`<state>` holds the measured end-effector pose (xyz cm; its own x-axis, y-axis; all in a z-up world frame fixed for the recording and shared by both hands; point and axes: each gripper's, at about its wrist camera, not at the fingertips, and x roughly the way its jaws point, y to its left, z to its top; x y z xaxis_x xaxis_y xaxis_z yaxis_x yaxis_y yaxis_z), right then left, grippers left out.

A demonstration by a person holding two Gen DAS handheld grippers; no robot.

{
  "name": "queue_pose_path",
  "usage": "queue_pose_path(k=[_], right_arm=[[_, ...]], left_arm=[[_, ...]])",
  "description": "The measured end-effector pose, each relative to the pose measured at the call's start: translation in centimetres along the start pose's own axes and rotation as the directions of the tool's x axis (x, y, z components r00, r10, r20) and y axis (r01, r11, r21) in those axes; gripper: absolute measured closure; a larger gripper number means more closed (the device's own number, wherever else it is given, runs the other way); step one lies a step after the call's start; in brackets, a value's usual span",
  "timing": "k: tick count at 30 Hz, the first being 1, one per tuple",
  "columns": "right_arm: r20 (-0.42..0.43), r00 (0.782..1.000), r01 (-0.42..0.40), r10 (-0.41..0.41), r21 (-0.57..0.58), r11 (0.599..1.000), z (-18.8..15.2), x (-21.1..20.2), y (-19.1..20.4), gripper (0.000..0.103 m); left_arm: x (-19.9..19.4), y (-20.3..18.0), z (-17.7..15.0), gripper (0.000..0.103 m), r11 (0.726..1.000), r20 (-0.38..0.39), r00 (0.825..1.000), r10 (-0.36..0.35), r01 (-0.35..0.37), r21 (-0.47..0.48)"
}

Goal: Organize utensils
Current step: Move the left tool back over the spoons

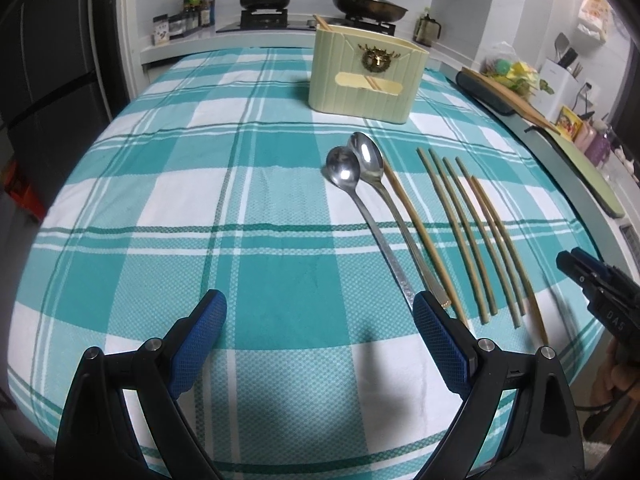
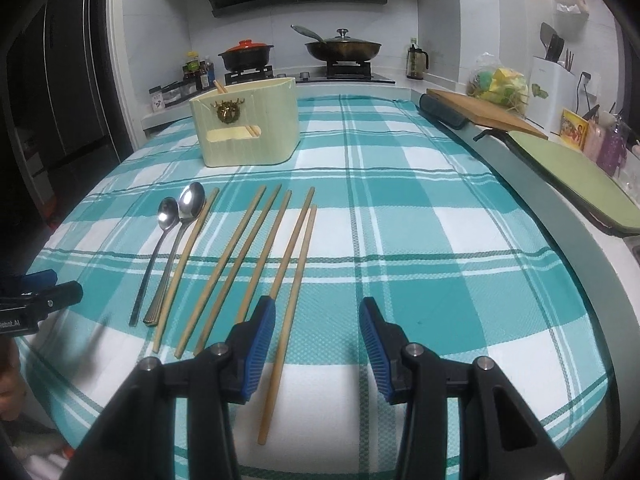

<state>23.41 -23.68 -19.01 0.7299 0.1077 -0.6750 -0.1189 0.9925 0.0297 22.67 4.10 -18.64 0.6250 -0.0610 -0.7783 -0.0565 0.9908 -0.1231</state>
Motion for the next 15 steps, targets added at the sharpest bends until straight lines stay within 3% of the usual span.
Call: queue_pose_path(k=[15], right_arm=[[-0.018, 1.000, -0.007, 0.007, 0.004, 1.000, -0.2, 0.6, 0.1, 0.062]], left_arm=[[1.3, 0.4, 0.5, 0.008, 0.999, -0.022, 1.000, -0.003, 0.002, -0.039]])
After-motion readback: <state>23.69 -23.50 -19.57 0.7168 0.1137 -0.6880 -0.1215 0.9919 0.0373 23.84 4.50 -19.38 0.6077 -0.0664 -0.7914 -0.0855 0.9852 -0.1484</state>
